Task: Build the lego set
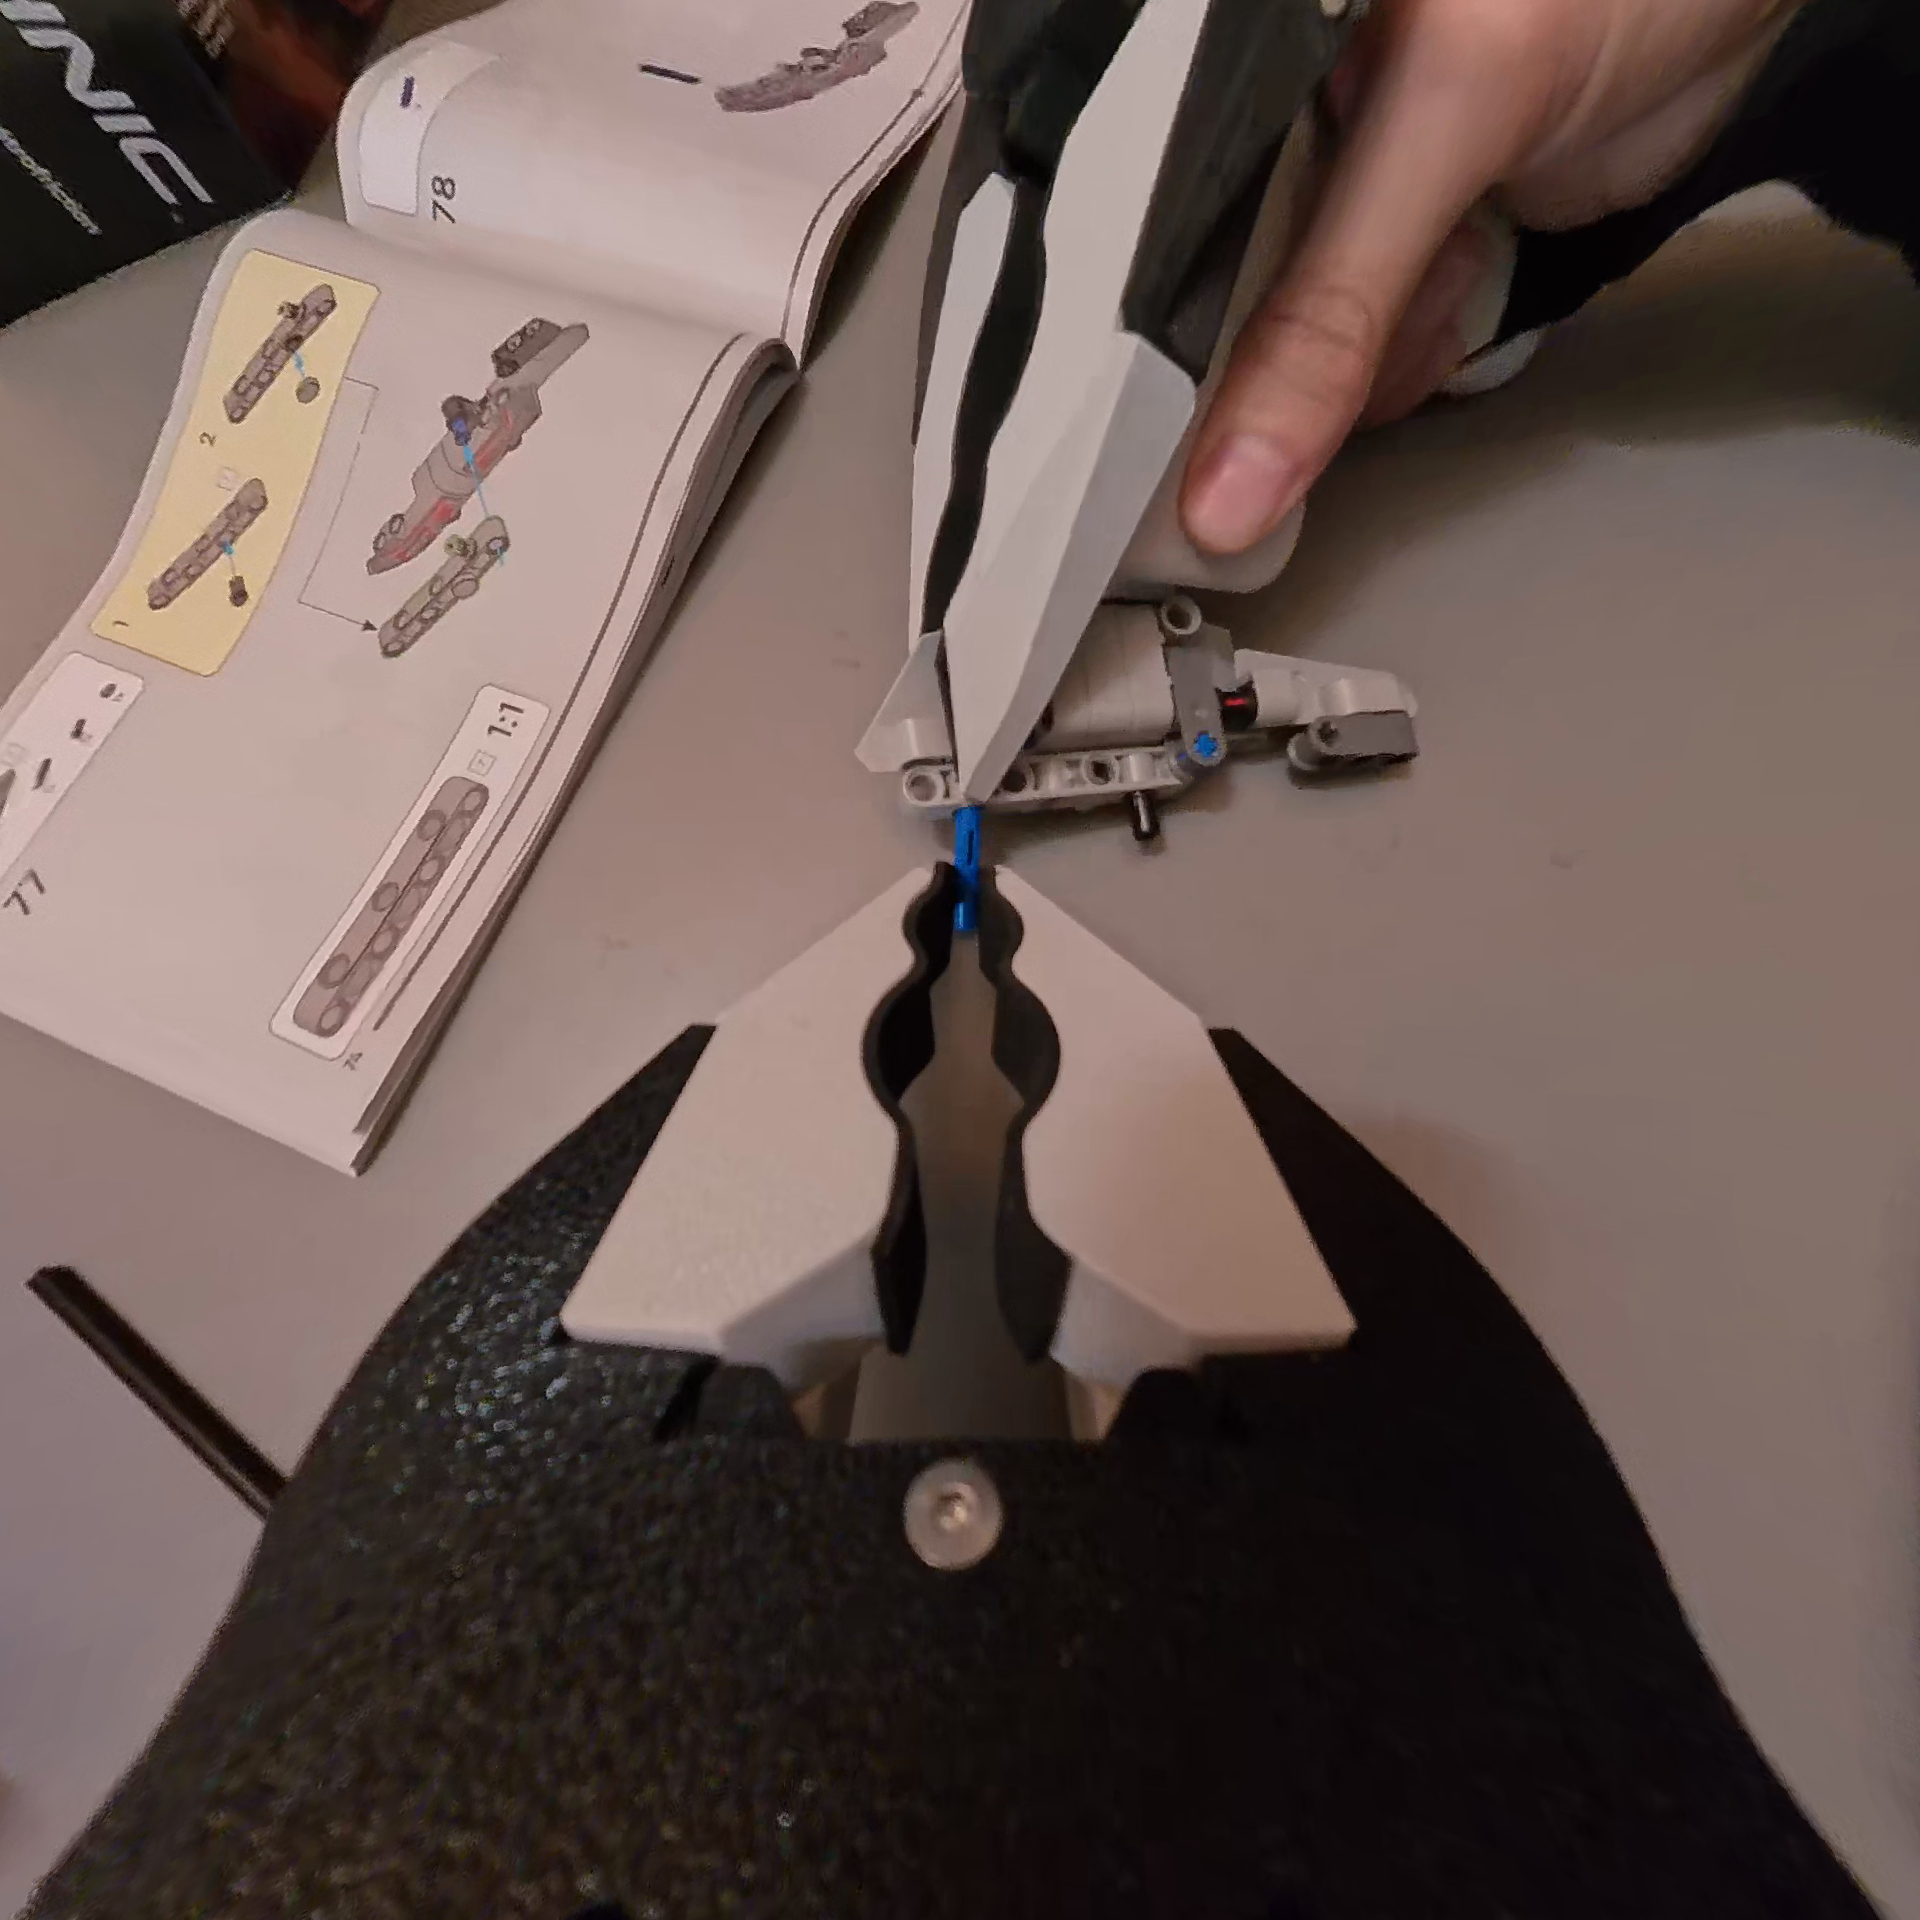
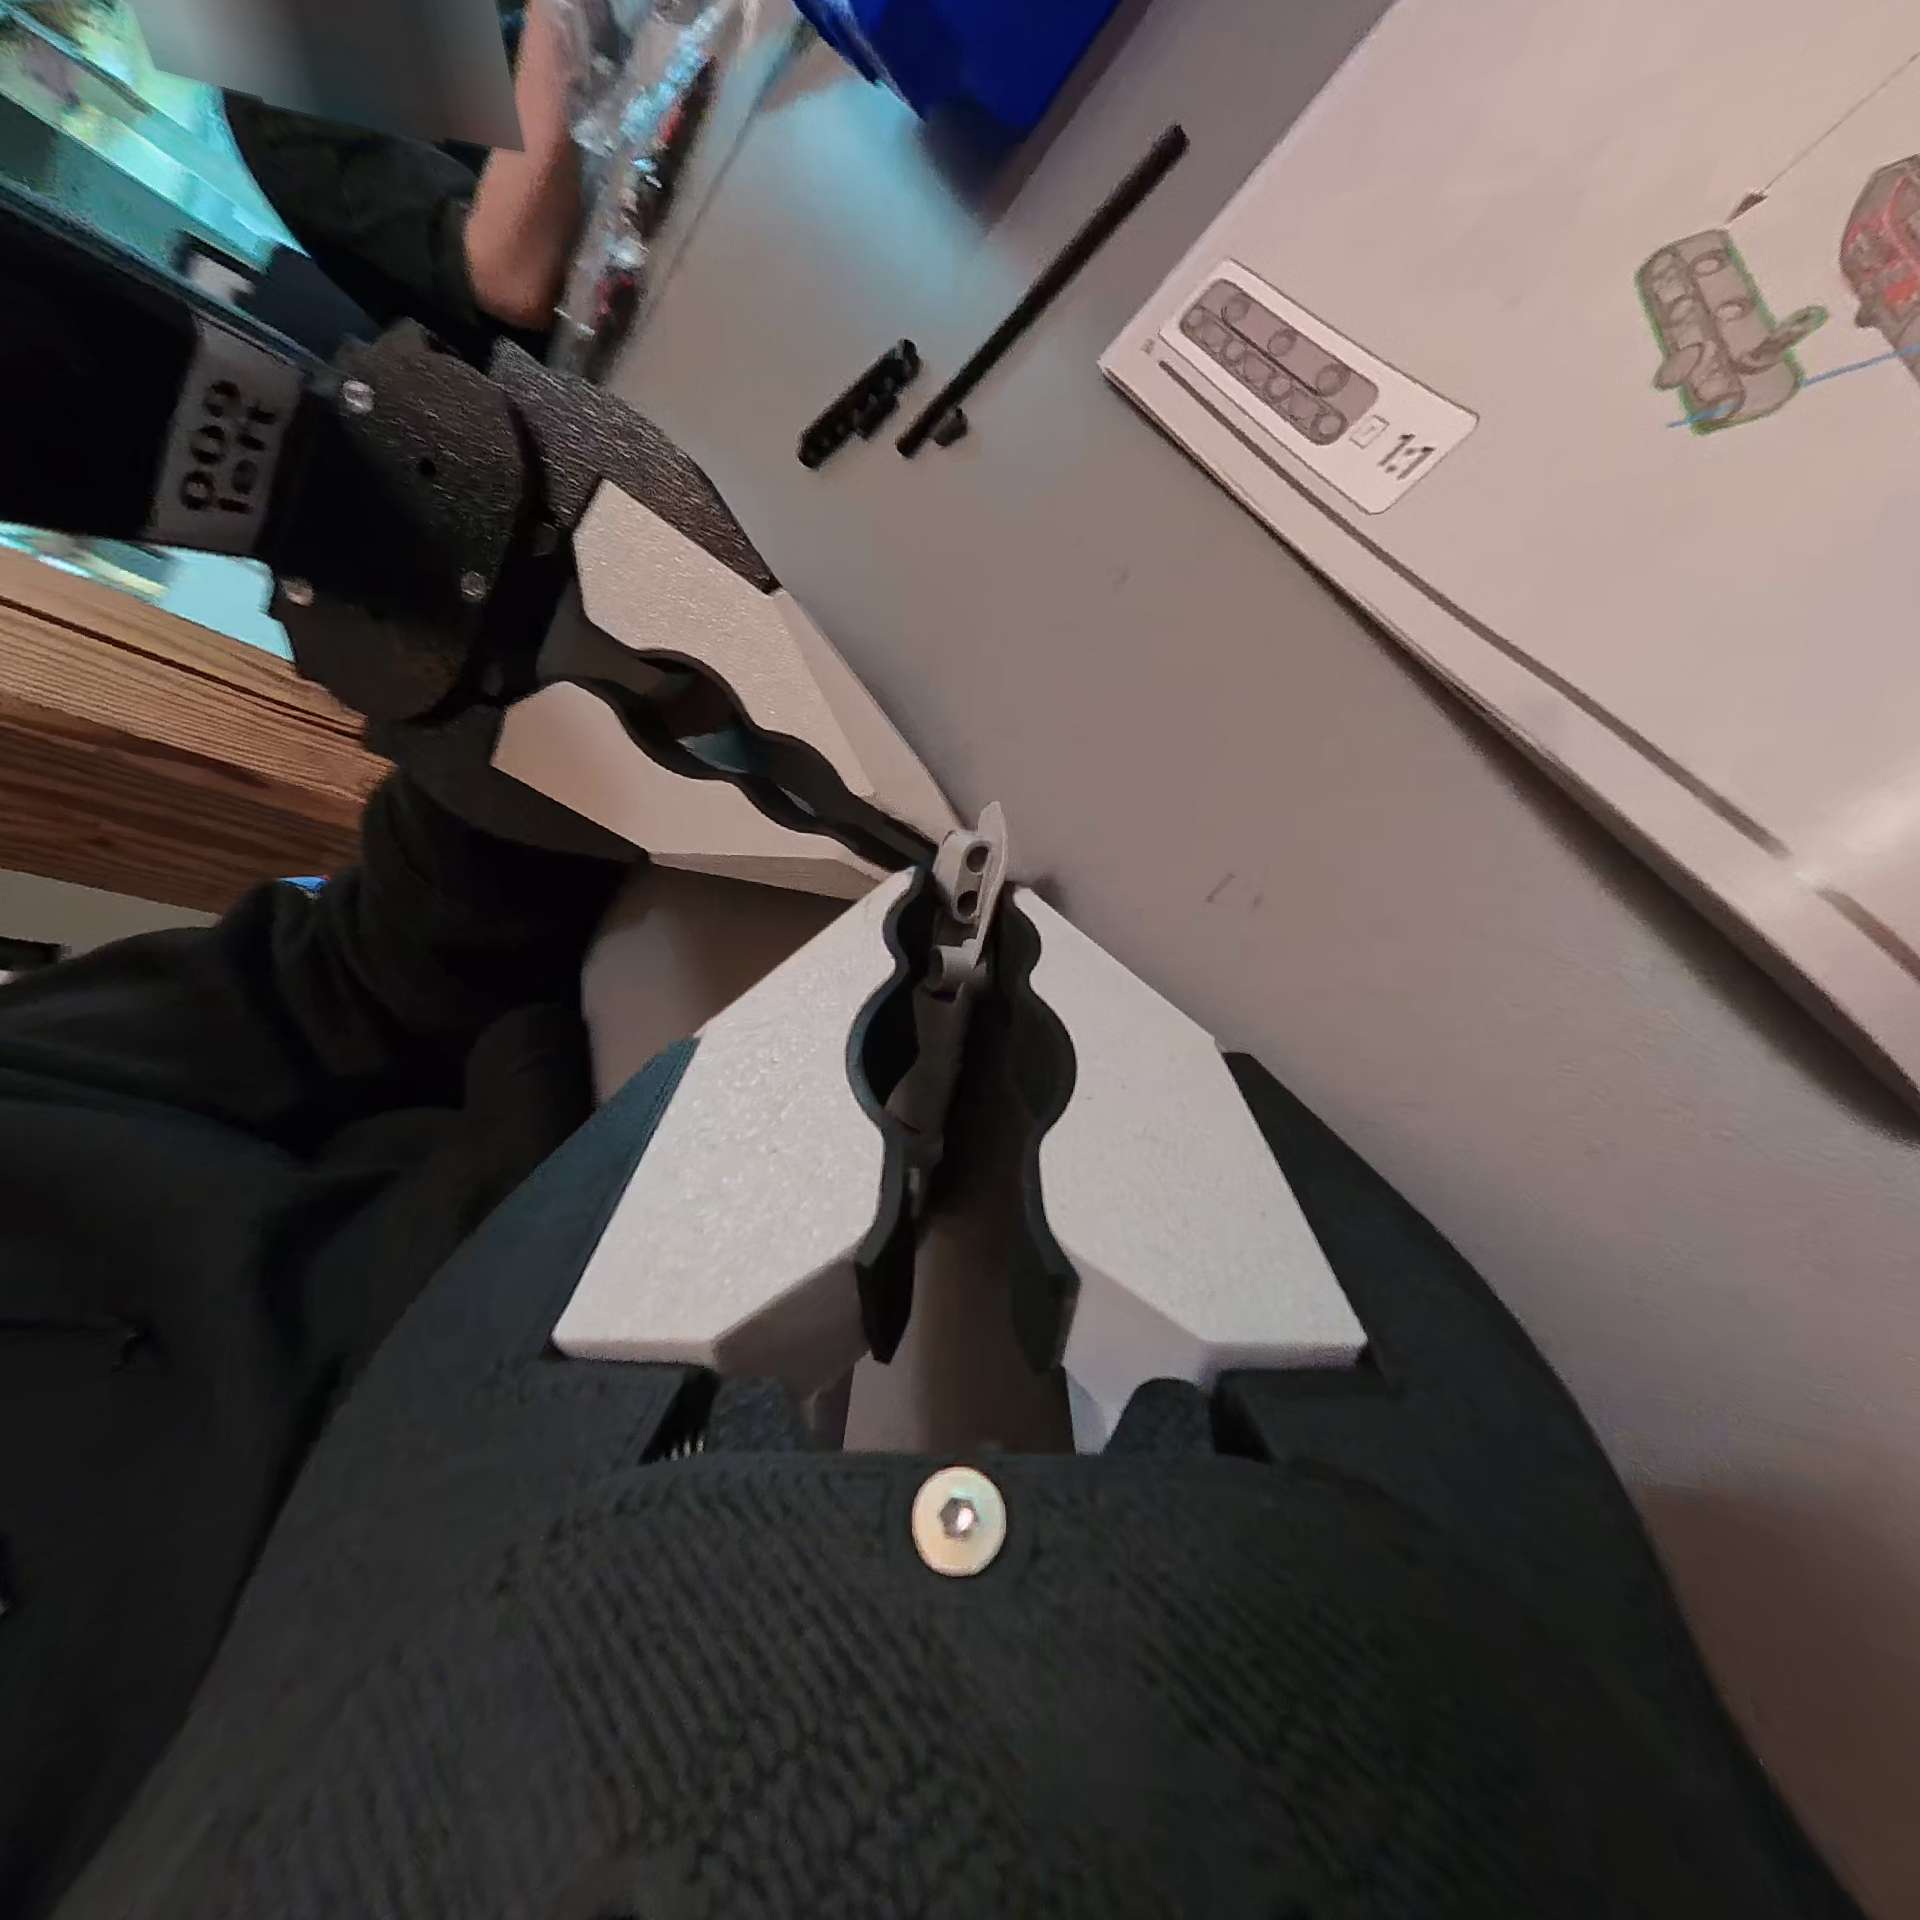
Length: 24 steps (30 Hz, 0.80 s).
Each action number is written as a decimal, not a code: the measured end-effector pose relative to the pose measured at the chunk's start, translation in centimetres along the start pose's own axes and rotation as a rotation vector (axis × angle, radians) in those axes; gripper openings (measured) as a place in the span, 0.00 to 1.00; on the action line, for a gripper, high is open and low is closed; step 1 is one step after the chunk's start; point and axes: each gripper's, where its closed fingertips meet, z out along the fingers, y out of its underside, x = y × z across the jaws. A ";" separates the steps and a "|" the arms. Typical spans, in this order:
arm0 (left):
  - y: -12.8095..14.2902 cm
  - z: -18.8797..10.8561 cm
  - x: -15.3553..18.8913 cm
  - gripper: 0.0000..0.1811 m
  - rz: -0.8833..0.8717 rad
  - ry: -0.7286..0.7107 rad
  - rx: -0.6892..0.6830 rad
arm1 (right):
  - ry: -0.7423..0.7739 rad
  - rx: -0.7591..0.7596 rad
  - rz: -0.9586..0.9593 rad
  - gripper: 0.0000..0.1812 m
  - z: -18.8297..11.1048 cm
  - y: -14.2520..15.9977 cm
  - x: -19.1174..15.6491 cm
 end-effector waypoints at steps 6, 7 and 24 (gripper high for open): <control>-0.1 0.1 -0.2 0.01 0.022 -0.037 0.002 | -0.025 0.029 0.022 0.06 -0.1 -0.3 -0.1; -0.2 0.1 -0.3 0.01 0.044 -0.058 0.000 | -0.023 0.030 0.021 0.06 -0.1 -0.3 -0.1; 0.1 0.1 -0.7 0.01 0.025 -0.072 -0.010 | 0.107 -0.045 -0.116 0.06 0.1 -0.6 0.4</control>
